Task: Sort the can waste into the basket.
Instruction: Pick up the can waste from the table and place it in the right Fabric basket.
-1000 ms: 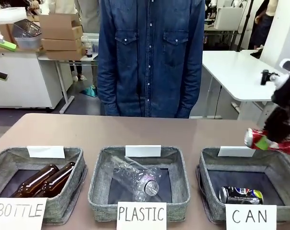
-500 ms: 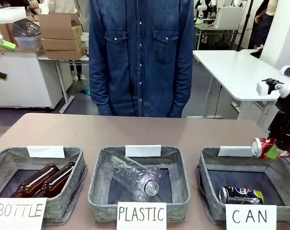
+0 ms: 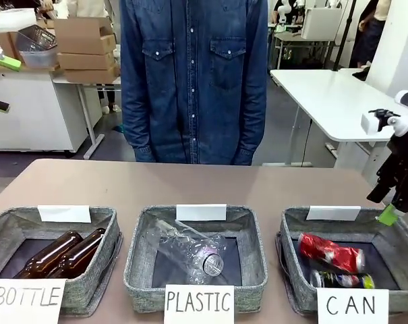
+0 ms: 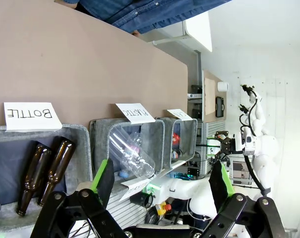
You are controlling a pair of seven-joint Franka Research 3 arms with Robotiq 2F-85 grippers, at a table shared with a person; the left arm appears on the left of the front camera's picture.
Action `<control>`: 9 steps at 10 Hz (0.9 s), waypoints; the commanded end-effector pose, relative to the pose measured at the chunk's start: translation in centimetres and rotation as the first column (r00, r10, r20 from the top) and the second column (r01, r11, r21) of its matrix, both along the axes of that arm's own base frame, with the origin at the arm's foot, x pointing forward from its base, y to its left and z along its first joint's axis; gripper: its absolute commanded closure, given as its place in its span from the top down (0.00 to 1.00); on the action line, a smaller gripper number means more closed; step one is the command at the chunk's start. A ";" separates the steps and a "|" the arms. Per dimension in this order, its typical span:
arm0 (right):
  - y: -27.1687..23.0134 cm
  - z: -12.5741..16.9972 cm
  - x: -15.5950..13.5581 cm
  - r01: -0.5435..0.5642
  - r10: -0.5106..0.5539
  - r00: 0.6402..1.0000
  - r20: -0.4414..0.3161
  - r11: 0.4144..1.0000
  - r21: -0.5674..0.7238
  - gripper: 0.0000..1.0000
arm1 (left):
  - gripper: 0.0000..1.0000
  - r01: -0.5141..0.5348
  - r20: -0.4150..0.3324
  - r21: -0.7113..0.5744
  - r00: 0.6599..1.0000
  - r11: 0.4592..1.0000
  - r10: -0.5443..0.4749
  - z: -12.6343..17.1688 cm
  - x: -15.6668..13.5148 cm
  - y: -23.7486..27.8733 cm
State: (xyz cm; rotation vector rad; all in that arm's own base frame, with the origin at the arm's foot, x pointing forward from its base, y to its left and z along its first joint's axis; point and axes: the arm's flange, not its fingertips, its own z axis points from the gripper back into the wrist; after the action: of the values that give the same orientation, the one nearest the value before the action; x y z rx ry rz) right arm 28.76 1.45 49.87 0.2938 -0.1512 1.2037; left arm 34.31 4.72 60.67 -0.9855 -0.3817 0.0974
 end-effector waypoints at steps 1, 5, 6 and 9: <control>-0.2 -1.6 -0.9 -0.040 0.041 0.998 0.048 0.999 -0.009 1.00 | 1.00 0.015 0.010 0.009 1.000 1.000 -0.015 0.0 -0.1 0.2; -0.4 -2.0 -1.1 -0.029 0.028 0.998 0.061 0.999 0.023 1.00 | 1.00 0.015 0.010 0.009 1.000 1.000 -0.015 0.0 -0.1 0.2; -0.3 -2.1 -1.2 -0.006 0.004 0.998 0.059 0.999 0.039 1.00 | 1.00 0.015 0.010 0.009 1.000 1.000 -0.015 0.0 -0.1 0.2; 0.1 2.7 0.9 0.448 -0.160 0.883 -0.441 0.567 0.692 1.00 | 1.00 0.015 0.010 0.009 1.000 1.000 -0.015 0.0 -0.1 0.2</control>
State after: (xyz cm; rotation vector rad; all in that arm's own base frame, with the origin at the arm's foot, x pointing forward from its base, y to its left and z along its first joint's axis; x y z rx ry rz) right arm 28.90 1.39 50.90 0.5536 -0.2663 1.0854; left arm 34.31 4.73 60.67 -0.9854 -0.3819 0.0976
